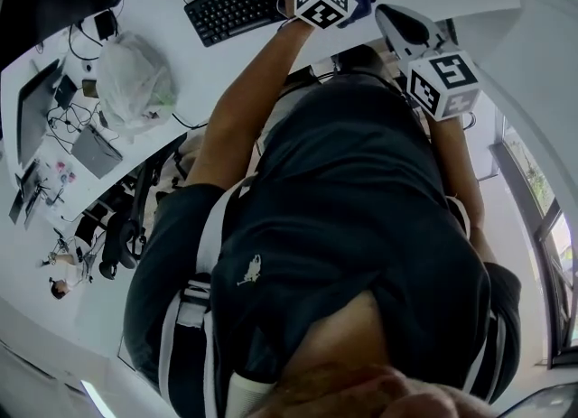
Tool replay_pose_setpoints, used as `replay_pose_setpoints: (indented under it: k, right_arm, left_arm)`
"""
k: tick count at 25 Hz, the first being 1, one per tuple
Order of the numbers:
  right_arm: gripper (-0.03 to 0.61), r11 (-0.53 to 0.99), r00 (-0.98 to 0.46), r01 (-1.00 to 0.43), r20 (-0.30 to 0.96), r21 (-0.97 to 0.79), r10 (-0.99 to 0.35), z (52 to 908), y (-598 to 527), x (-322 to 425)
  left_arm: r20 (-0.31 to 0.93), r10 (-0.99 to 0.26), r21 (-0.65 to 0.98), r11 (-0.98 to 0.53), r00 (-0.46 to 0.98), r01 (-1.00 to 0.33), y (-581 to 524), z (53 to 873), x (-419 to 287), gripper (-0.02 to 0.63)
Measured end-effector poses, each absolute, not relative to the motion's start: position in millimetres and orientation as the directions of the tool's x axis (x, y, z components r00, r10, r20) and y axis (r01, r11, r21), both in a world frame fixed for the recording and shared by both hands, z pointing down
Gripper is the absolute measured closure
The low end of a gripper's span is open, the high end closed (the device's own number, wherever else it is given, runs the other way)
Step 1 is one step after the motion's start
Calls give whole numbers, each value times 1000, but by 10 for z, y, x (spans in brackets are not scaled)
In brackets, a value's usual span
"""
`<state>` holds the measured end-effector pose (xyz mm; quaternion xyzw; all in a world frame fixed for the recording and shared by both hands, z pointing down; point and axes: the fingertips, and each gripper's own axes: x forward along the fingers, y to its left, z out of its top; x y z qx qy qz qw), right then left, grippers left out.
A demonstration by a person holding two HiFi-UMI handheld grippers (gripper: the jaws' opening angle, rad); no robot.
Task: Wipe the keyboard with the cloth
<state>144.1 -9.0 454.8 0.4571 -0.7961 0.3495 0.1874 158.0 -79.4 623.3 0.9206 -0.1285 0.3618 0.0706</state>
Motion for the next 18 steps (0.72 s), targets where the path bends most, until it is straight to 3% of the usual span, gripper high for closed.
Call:
replay_pose_setpoints:
  k: [8, 13, 18]
  right_arm:
    - [568, 295, -494, -868, 624, -400, -606, 4605, -25, 1488]
    - [568, 301, -498, -866, 635, -399, -590, 4666, -19, 1510]
    - [568, 332, -519, -855, 637, -400, -570, 4678, -81, 1409]
  left_arm:
    - [673, -172, 116, -936, 719, -332, -345, 6239, 1287, 571]
    - [734, -44, 173, -953, 678, -249, 487, 6426, 916, 571]
    - [688, -155, 102, -947, 709, -305, 97, 6175, 903, 571]
